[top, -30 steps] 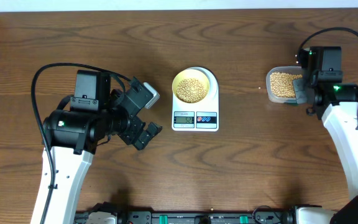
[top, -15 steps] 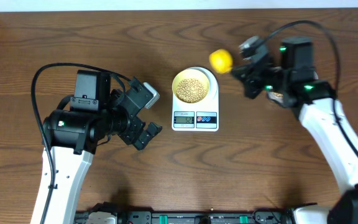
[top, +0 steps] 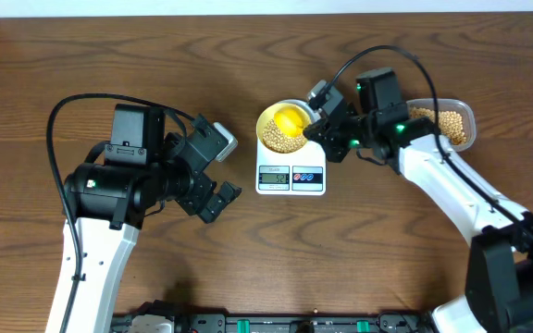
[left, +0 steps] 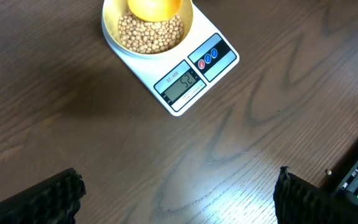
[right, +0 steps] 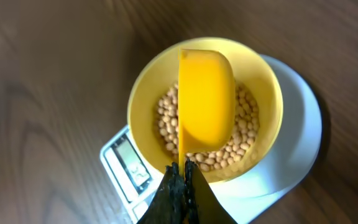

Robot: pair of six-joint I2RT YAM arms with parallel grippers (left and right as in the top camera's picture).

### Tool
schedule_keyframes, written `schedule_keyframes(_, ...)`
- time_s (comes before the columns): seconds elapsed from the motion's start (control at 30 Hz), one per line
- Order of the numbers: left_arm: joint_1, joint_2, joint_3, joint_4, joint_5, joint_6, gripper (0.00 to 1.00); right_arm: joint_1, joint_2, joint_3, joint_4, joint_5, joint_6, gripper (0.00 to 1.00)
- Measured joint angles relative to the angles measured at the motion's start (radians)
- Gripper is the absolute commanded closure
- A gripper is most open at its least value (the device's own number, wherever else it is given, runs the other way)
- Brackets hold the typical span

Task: Scoop item into bowl and weigh 50g on scale
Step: 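Carry the scoop over the bowl and pour soybeans in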

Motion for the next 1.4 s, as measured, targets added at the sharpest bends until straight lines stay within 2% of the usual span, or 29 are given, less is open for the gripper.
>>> schedule_keyframes(0.5, 0.0, 0.0, 0.0, 0.0, 0.0, 0.0, 0.0, 0.011, 0.006, 0.0, 0.019, 0.267, -0.051, 0.99)
schedule_keyframes(0.83, 0.0, 0.0, 0.0, 0.0, 0.0, 0.0, 0.0, 0.016, 0.006, 0.0, 0.061, 0.309, -0.066, 0.99)
schedule_keyframes(1.17, 0.0, 0.0, 0.0, 0.0, 0.0, 0.0, 0.0, 0.099, 0.015, 0.0, 0.06, 0.442, -0.189, 0.99)
schedule_keyframes(1.4, 0.0, 0.0, 0.0, 0.0, 0.0, 0.0, 0.0, 0.13, 0.036, 0.0, 0.059, 0.484, -0.226, 0.99)
